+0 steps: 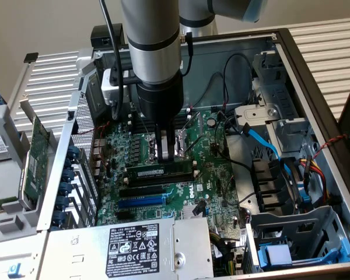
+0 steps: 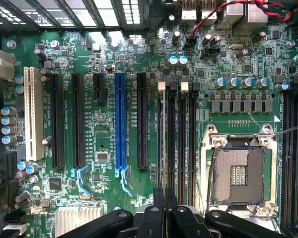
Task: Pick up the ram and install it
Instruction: 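Insert the ram into the slot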
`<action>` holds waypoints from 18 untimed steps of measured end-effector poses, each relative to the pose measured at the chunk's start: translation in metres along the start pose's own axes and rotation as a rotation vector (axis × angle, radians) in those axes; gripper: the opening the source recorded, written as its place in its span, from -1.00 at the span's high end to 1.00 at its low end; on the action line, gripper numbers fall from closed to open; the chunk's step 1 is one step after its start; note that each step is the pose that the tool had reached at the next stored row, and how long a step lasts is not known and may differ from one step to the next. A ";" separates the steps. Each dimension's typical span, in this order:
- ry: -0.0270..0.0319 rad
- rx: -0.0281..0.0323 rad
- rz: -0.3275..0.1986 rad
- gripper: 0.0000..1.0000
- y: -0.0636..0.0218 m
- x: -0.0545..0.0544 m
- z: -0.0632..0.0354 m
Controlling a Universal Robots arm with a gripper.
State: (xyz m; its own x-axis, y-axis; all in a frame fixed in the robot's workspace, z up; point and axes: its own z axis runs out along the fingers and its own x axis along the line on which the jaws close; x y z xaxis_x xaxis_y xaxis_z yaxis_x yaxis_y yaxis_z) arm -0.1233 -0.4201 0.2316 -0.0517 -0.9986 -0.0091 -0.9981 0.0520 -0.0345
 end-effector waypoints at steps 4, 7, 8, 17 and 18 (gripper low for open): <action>0.0001 0.0003 0.000 0.75 0.0000 0.000 0.0004; -0.0001 0.0007 0.000 0.75 0.0001 0.000 0.0008; -0.0001 0.0008 0.000 0.75 0.0001 0.000 0.0009; -0.0001 0.0023 0.000 0.75 0.0001 0.000 0.0011; -0.0001 0.0025 0.000 0.75 0.0001 0.000 0.0011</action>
State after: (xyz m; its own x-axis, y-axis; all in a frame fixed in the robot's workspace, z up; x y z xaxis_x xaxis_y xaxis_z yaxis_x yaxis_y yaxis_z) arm -0.1233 -0.4197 0.2305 -0.0517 -0.9986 -0.0092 -0.9980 0.0520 -0.0370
